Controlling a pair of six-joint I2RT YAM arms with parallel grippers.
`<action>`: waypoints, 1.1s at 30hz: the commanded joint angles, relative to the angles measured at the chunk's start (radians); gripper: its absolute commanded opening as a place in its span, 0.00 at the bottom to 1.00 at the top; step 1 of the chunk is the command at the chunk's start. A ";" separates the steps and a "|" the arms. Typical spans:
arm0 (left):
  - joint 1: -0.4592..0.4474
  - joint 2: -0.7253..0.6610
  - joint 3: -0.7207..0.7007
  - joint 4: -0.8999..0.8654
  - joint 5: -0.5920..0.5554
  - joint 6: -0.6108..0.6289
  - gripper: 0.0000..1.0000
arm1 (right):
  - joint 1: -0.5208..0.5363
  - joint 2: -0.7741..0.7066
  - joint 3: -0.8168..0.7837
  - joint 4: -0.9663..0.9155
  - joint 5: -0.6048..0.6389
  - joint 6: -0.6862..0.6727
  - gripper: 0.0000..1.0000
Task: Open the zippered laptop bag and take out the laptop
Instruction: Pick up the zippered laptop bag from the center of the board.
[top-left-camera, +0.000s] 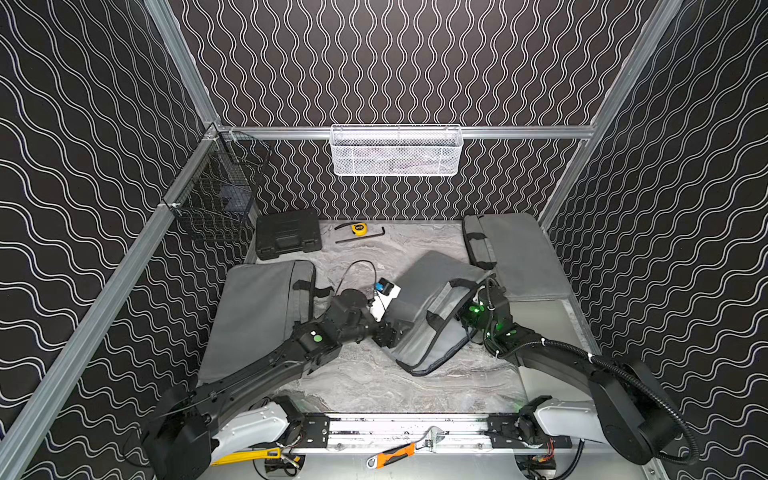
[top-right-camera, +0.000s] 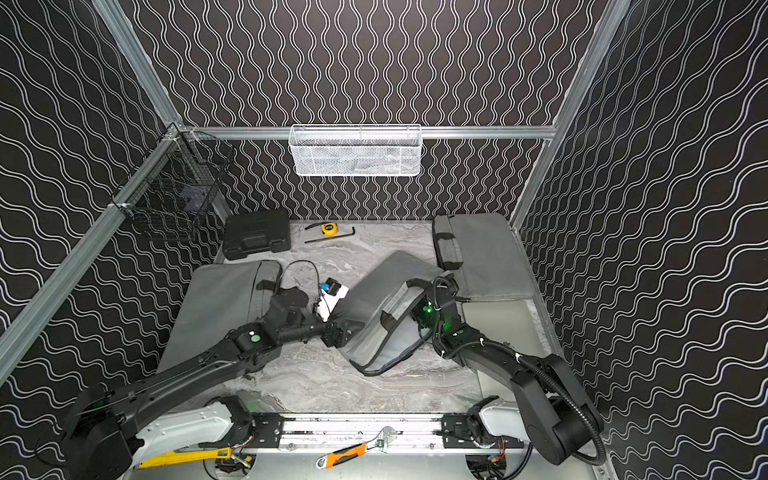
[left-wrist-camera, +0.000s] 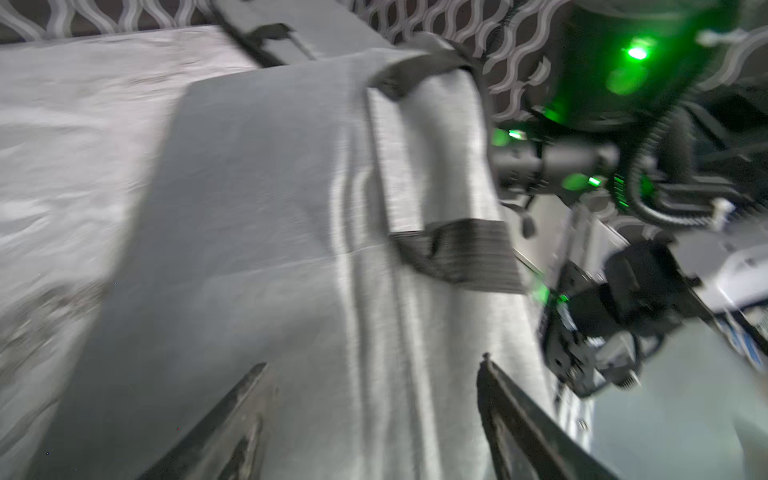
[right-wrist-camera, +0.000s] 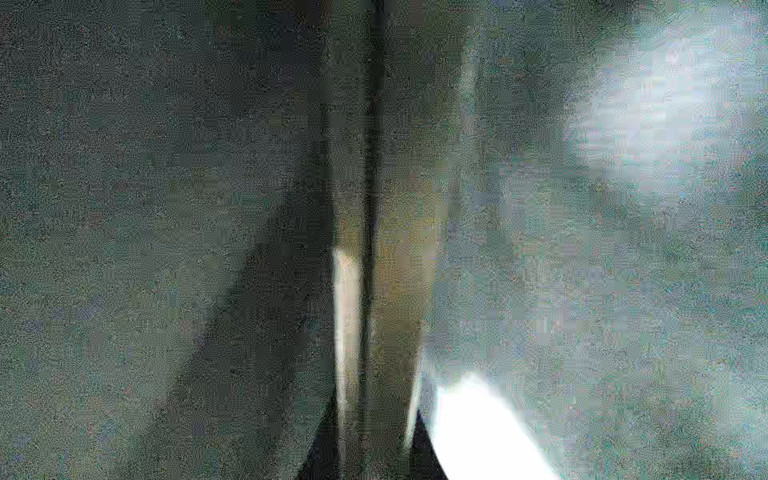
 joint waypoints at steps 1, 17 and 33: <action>0.046 -0.028 -0.038 -0.014 -0.114 -0.128 0.79 | -0.008 -0.009 0.020 0.171 0.002 -0.024 0.00; 0.318 -0.057 -0.272 0.224 0.079 -0.530 0.79 | -0.033 -0.062 0.031 0.177 0.039 -0.060 0.00; 0.324 0.146 -0.416 0.614 0.163 -0.784 0.72 | -0.035 -0.060 0.023 0.241 0.028 -0.030 0.00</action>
